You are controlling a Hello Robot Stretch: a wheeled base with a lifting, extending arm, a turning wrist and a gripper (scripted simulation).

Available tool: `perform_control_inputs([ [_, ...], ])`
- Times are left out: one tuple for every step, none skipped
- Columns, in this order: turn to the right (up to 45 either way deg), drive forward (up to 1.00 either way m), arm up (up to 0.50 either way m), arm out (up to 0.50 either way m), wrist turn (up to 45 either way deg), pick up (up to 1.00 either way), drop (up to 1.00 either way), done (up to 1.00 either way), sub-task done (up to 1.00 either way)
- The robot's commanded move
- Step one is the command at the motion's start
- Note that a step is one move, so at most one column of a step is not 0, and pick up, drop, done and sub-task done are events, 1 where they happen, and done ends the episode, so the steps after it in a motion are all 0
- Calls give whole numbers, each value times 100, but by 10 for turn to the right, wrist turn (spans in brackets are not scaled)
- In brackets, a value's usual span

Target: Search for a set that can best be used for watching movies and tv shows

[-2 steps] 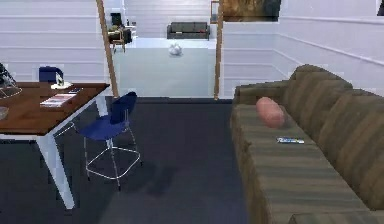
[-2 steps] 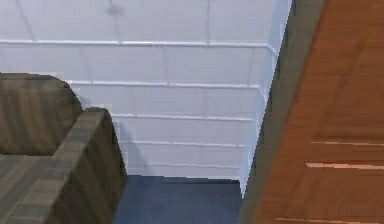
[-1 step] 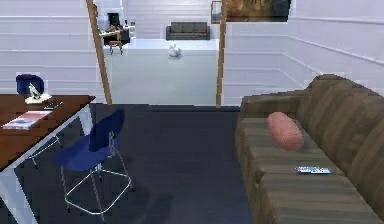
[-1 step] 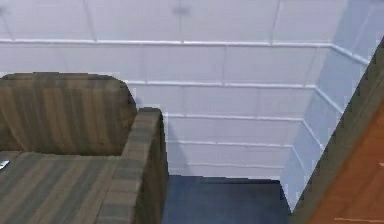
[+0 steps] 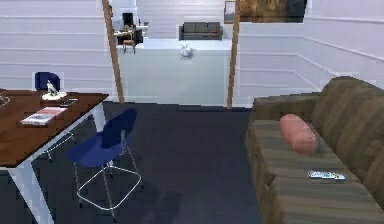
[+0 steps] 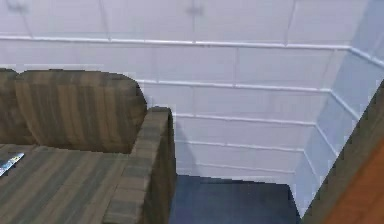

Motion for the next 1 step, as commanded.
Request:
perform_control_inputs([
  [0, 100, 0, 0, 0, 0, 0, 0, 0],
])
